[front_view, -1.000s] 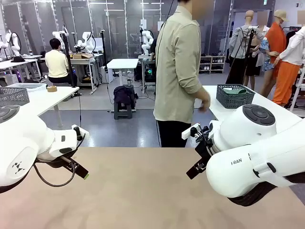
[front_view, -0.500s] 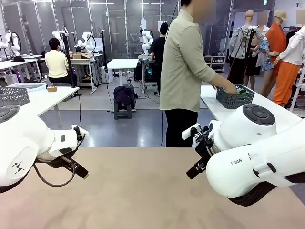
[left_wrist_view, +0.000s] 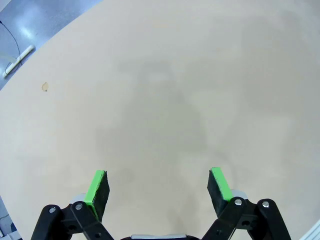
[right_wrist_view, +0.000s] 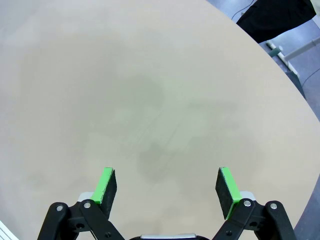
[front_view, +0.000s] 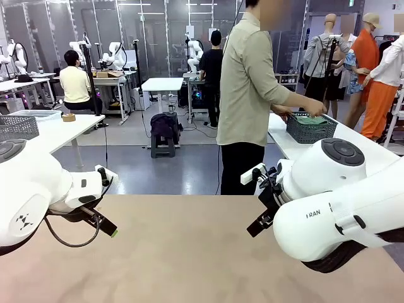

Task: Fold the towels and place them in the basket.
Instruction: When a person lays out a Towel with hook on the table, fold it in half twice.

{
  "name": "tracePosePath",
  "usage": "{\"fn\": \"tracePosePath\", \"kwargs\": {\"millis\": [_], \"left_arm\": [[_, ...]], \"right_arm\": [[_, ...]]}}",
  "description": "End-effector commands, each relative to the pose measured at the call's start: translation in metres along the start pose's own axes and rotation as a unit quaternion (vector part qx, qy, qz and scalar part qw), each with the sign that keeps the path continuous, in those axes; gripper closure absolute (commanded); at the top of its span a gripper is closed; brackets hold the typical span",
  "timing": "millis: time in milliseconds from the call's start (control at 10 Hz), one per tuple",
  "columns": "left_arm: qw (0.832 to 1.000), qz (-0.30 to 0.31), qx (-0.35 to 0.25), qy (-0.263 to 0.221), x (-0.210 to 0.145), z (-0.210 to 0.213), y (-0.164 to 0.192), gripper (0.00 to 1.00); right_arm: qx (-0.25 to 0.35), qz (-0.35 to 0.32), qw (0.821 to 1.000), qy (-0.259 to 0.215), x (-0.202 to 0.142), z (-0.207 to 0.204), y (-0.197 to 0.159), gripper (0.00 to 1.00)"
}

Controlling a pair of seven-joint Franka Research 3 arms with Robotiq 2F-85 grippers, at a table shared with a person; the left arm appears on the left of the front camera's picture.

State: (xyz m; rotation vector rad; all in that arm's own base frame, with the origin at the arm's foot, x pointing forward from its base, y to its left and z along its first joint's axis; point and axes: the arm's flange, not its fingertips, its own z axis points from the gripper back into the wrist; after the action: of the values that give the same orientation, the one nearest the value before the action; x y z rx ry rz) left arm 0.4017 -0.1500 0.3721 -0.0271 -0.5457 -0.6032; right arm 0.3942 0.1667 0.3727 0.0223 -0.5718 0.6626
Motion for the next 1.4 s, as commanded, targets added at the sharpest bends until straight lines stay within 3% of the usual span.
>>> {"fn": "tracePosePath", "kwargs": {"millis": [0, 400, 600, 700, 900, 1200, 1300], "left_arm": [[1.0, 0.0, 0.0, 0.0, 0.0, 0.0, 0.0, 0.0], [1.0, 0.0, 0.0, 0.0, 0.0, 0.0, 0.0, 0.0], [0.998, 0.016, -0.058, -0.015, 0.003, 0.029, 0.001, 0.0], [0.995, 0.025, -0.092, -0.023, 0.005, 0.054, 0.008, 0.0], [0.984, 0.051, -0.161, -0.053, 0.009, 0.091, 0.024, 0.0], [0.949, 0.108, -0.272, -0.12, 0.004, 0.117, 0.069, 0.0], [0.935, 0.098, -0.317, -0.124, -0.003, 0.119, 0.089, 0.0]], "right_arm": [[0.0, -0.001, 1.0, 0.0, 0.0, 0.0, 0.0, 0.0], [0.0, 0.0, 1.0, 0.0, 0.0, 0.0, 0.0, 0.0], [0.018, -0.03, 0.998, -0.044, 0.008, 0.017, -0.006, 0.0], [0.065, -0.056, 0.992, -0.088, 0.009, 0.034, -0.015, 0.0], [0.088, -0.091, 0.982, -0.141, 0.007, 0.079, -0.03, 0.0], [0.188, -0.178, 0.939, -0.225, -0.01, 0.12, -0.066, 0.0], [0.247, -0.189, 0.919, -0.243, -0.02, 0.119, -0.079, 0.0]]}}
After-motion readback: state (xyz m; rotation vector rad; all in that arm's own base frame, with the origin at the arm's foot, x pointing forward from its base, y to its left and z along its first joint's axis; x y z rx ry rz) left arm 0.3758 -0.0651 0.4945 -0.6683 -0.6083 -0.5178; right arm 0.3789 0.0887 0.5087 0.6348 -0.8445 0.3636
